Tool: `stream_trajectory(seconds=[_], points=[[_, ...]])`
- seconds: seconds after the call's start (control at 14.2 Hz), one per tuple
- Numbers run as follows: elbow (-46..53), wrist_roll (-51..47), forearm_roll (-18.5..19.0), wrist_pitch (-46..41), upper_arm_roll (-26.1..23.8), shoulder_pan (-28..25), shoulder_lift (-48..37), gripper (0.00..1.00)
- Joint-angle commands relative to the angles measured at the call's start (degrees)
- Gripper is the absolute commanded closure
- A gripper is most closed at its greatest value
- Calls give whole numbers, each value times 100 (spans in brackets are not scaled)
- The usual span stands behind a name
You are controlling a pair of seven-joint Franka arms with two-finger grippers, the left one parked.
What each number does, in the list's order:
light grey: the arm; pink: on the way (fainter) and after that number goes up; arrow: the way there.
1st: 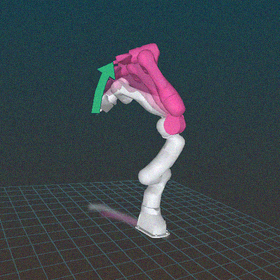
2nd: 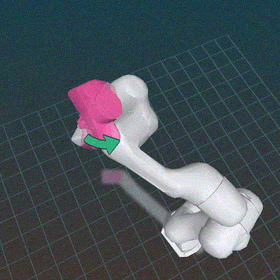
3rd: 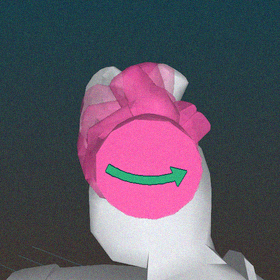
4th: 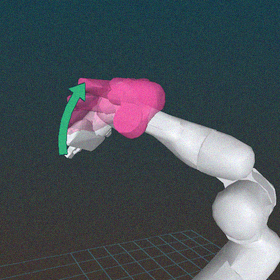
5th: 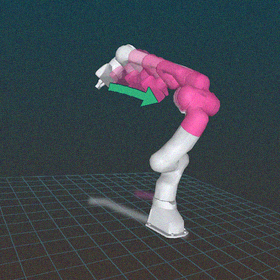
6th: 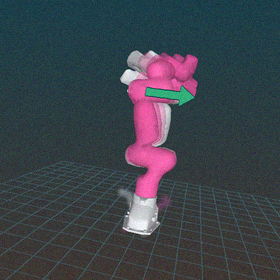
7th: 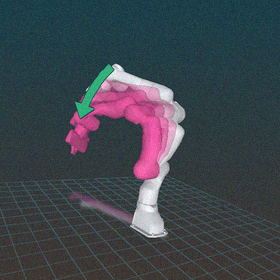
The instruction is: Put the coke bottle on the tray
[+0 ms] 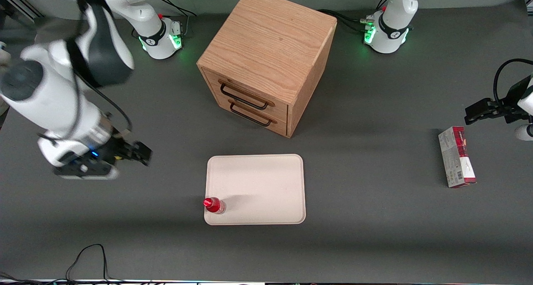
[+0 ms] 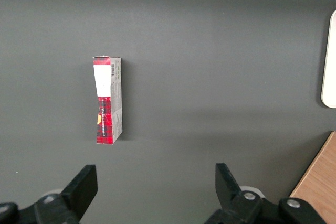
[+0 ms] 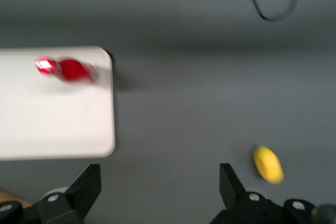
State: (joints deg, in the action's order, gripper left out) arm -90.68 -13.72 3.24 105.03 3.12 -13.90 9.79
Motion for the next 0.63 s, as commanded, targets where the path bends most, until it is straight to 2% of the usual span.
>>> stream_trajectory(seconds=[0.0,0.21,0.56], points=[[-1160,474,-192,-211,345,37,-1204,0],[-1725,756,-175,-509,619,90,-2067,0],[-1690,774,-174,-783,654,116,-2315,0]])
